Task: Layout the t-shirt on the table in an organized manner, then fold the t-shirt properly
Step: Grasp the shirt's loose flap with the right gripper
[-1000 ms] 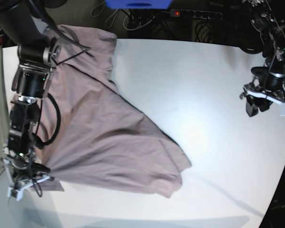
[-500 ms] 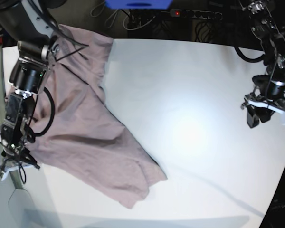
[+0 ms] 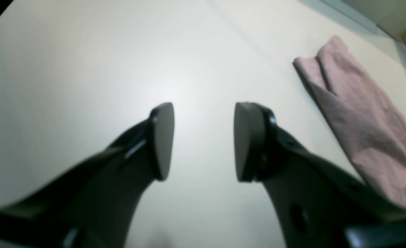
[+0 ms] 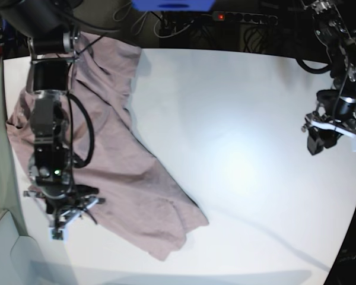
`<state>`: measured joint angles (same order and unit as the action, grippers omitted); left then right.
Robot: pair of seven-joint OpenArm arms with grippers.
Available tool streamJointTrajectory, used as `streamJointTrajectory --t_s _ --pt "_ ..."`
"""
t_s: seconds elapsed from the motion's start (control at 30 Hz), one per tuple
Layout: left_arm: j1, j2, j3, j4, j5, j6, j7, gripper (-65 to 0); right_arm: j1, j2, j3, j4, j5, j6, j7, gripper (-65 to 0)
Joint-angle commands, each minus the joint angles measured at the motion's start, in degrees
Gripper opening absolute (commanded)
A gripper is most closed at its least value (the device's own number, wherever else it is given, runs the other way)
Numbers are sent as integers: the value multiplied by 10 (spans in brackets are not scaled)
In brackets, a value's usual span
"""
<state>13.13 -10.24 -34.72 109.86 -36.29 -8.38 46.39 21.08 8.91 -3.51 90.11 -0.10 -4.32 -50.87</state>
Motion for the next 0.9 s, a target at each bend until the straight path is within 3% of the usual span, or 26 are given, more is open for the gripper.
streamJointTrajectory --t_s 0.0,0.2,0.5,0.87 --pt "-2 -6 -2 9 -6 -1 -15 -369 14 1 -11 14 -3 2 5 -595" --pt "20 -7 -31 9 -8 -1 -15 -369 13 0 -66 8 -3 7 -38 -592" --pt "32 -7 -51 9 -8 -1 -15 -369 13 -17 -163 -7 -3 7 17 -591" --pt "63 -7 -51 14 -8 -1 -15 -369 16 -39 -305 -40 -3 8 122 -589"
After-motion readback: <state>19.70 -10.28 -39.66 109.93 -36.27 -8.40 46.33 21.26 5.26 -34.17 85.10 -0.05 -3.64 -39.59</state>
